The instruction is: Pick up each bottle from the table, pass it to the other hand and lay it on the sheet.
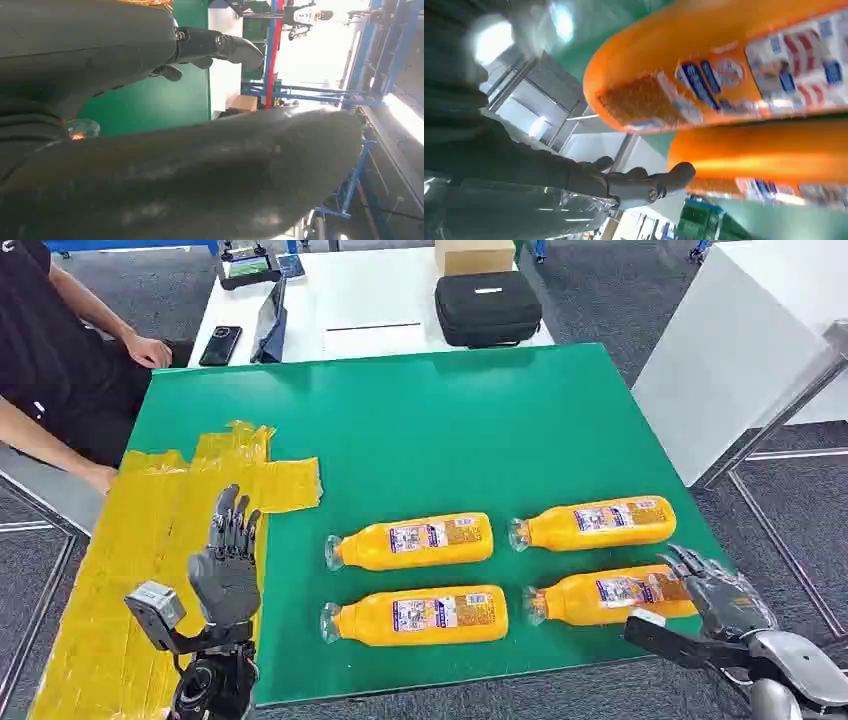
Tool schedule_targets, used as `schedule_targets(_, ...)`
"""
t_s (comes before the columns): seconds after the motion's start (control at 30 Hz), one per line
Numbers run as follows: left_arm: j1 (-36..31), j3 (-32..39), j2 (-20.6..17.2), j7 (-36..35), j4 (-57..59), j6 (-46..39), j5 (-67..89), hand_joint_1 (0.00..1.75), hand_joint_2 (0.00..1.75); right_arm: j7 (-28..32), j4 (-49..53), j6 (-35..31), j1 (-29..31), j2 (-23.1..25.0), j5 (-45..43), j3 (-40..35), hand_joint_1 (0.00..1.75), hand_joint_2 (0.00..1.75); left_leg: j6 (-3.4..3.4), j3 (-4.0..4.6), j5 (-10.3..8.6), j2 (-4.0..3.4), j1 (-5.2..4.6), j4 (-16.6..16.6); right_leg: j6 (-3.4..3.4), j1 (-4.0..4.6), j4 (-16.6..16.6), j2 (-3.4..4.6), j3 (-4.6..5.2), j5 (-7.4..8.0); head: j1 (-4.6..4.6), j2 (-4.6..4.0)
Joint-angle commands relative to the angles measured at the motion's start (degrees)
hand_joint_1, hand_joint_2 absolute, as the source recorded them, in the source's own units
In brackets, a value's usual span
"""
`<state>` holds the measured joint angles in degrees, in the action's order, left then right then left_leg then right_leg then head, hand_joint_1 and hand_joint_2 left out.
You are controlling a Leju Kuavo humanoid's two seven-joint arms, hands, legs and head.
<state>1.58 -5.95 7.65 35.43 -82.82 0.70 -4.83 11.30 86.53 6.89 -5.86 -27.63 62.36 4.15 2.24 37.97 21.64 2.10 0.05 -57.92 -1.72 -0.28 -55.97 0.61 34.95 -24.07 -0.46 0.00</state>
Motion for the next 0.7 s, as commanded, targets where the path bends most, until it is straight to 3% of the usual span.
schedule_targets(0.03,-2.5,0.0,-0.2,-0.2,5.0,-0.2,-0.2,0.00,0.00,0.1,-10.1,1.2,4.8,-2.5,-1.3,-7.0,0.00,1.75,-0.09,-0.37,0.12,-0.24,0.01,0.0,0.02,0.04,0.1,0.04,-0.38,-0.07,-0.02,0.00)
schedule_targets(0.37,-3.7,-0.8,-0.5,0.2,5.9,-0.7,-1.0,0.00,0.00,-0.3,-18.4,0.4,6.5,-0.1,-2.5,-13.2,0.00,1.75,-0.11,-0.39,0.10,-0.17,0.06,0.1,0.04,0.09,0.2,-0.03,-0.44,-0.06,0.00,0.00)
schedule_targets(0.4,-3.9,-0.7,-0.3,0.2,5.8,-0.8,-1.1,0.00,0.00,-0.5,-20.0,-0.1,7.0,0.8,-2.5,-14.1,0.75,1.75,-0.13,-0.51,0.13,-0.20,0.07,0.1,0.05,0.11,0.2,-0.05,-0.57,-0.09,0.02,0.00)
schedule_targets(0.43,-4.0,-0.8,-0.3,0.2,5.7,-0.8,-1.1,0.00,0.00,-0.5,-22.2,-0.2,7.7,1.9,-2.2,-15.2,1.36,1.75,-0.09,-0.36,0.06,-0.11,0.07,0.1,0.04,0.09,0.2,-0.06,-0.40,-0.04,0.00,0.00)
schedule_targets(0.47,-4.0,-0.8,-0.3,0.1,5.7,-0.8,-1.1,0.00,0.00,-0.4,-22.9,-0.7,8.0,2.1,-2.1,-15.6,1.71,1.75,-0.09,-0.34,0.06,-0.12,0.14,0.1,0.05,0.16,0.2,-0.01,-0.39,0.00,0.00,0.00)
schedule_targets(0.7,-4.6,-1.5,-1.0,-0.1,6.3,-1.1,-1.2,0.00,0.00,0.4,-32.0,-1.7,12.1,4.4,-2.0,-18.9,1.75,1.75,-0.09,-0.67,0.12,-0.20,0.15,0.1,0.05,0.18,0.2,0.00,-0.64,-0.02,0.00,0.00)
